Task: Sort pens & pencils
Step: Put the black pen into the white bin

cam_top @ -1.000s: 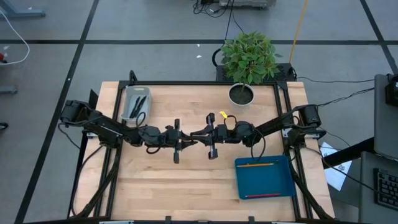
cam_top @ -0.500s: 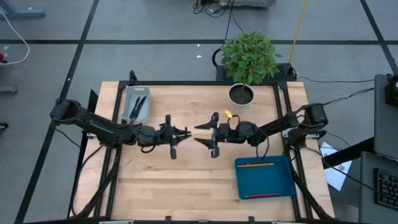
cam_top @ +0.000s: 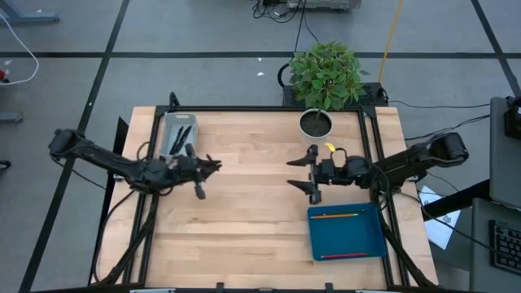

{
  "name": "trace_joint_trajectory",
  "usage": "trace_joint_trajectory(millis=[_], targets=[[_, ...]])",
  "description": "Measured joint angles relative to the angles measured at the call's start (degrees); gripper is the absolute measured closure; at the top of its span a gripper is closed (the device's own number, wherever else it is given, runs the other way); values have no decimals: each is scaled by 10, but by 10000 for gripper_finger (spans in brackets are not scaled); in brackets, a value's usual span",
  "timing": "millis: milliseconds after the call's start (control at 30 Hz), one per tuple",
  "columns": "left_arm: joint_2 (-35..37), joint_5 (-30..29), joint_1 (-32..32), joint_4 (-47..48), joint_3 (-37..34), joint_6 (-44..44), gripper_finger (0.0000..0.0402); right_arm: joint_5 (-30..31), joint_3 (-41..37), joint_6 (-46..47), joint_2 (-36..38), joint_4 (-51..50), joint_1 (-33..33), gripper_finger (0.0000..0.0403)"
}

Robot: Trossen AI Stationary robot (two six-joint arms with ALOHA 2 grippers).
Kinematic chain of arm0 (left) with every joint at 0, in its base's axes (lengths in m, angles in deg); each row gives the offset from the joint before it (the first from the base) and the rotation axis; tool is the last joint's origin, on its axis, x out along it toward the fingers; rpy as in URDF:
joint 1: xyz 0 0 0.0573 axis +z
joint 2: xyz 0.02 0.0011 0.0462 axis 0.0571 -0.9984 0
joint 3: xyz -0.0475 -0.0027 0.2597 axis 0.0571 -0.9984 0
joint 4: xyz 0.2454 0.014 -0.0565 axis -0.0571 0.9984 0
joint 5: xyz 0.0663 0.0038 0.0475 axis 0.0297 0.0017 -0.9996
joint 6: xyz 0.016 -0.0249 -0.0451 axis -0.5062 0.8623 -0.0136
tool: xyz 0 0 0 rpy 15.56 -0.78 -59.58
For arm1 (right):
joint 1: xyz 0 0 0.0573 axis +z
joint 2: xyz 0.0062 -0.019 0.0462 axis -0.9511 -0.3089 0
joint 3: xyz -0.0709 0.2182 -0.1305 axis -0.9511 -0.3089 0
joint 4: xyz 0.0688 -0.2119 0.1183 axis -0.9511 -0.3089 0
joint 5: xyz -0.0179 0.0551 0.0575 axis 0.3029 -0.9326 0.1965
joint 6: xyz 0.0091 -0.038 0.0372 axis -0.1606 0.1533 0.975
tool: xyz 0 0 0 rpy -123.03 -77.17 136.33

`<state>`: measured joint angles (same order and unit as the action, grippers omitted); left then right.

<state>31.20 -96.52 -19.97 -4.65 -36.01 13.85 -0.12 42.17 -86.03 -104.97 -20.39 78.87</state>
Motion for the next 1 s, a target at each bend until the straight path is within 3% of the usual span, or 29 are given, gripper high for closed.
trace_joint_trajectory(millis=[267, 833, 1000], targets=[[118, 23, 5, 9, -69, 5, 370, 0, -58, 11, 29, -3, 0, 149], [124, 20, 5, 30, -69, 32, 369, 0, -59, 23, 29, -23, 0, 149], [124, -26, 5, 43, -69, 60, 369, 0, -59, 22, 29, -23, 0, 149]])
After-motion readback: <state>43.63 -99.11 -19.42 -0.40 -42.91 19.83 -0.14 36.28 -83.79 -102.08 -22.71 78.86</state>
